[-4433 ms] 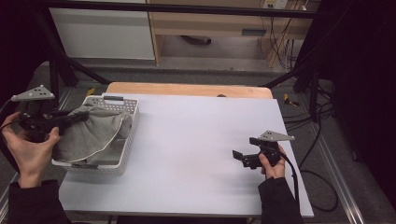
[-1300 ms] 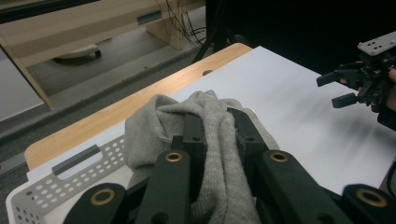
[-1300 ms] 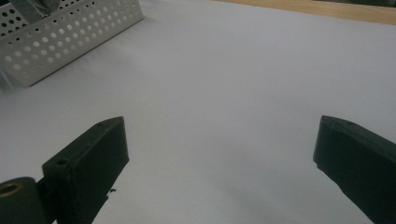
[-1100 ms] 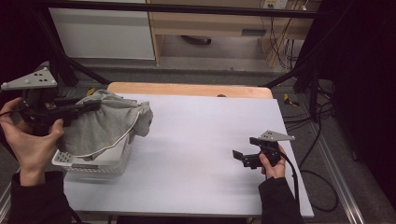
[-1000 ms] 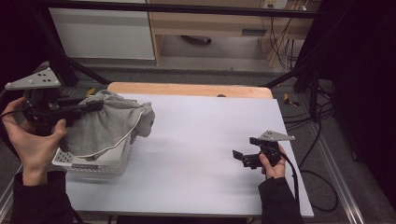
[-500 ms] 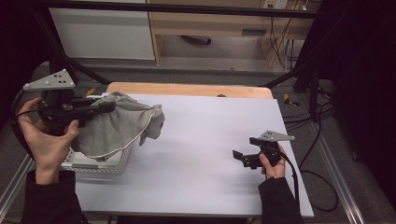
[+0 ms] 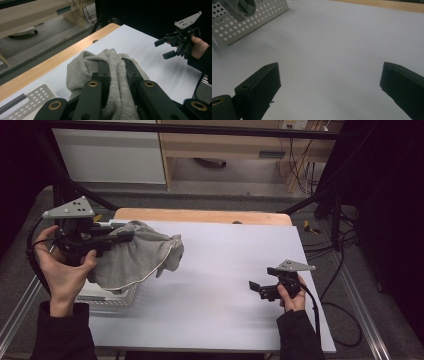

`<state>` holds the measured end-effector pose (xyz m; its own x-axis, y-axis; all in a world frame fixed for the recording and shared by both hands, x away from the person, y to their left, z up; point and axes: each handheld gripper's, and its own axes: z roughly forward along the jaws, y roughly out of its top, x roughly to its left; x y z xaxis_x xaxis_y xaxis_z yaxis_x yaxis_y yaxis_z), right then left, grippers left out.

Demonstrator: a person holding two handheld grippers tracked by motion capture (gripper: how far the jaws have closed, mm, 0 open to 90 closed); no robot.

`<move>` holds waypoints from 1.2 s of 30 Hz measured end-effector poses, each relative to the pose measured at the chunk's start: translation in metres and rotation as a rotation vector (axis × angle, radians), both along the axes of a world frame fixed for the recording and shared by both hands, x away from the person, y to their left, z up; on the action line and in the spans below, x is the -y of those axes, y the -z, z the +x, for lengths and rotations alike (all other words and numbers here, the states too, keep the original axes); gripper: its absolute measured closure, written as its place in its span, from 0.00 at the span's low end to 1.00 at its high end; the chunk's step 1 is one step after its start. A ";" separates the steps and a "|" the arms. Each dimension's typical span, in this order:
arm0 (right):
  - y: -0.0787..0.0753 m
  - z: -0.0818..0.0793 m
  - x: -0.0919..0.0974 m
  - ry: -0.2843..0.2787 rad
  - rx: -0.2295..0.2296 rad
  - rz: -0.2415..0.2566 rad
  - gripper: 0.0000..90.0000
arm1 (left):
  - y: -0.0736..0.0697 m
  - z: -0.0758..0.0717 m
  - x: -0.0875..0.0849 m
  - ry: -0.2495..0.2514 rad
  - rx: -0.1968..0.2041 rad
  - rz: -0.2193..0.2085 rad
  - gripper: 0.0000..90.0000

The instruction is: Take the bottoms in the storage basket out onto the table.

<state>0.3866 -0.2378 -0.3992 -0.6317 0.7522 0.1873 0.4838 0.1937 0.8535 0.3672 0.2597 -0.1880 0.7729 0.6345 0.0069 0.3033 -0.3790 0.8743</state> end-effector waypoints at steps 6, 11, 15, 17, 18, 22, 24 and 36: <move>0.000 0.000 0.000 0.001 -0.002 0.001 0.04 | 0.006 0.003 0.011 0.016 -0.008 0.002 0.87; 0.000 0.000 0.000 0.003 0.001 0.003 0.04 | 0.010 0.006 0.021 0.031 -0.016 0.011 0.87; 0.000 0.000 0.001 0.002 0.002 0.002 0.04 | 0.015 0.008 0.028 0.044 -0.020 0.008 0.87; -0.001 0.000 0.001 0.001 0.002 0.003 0.04 | 0.017 0.009 0.031 0.050 -0.024 0.009 0.87; -0.001 0.000 0.001 0.001 0.003 0.003 0.04 | 0.019 0.010 0.032 0.052 -0.027 0.011 0.87; -0.001 0.000 0.001 0.002 0.003 0.003 0.04 | 0.024 0.012 0.039 0.061 -0.033 0.015 0.87; -0.001 0.000 0.001 0.001 0.003 0.003 0.04 | 0.026 0.013 0.043 0.065 -0.035 0.020 0.87; -0.001 0.000 0.001 0.000 0.005 0.002 0.04 | 0.045 0.019 0.064 0.102 -0.063 0.034 0.87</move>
<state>0.3863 -0.2389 -0.3984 -0.6324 0.7521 0.1855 0.4795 0.1919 0.8563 0.3866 0.1953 -0.2327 0.8332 0.5525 -0.0231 0.3151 -0.4400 0.8409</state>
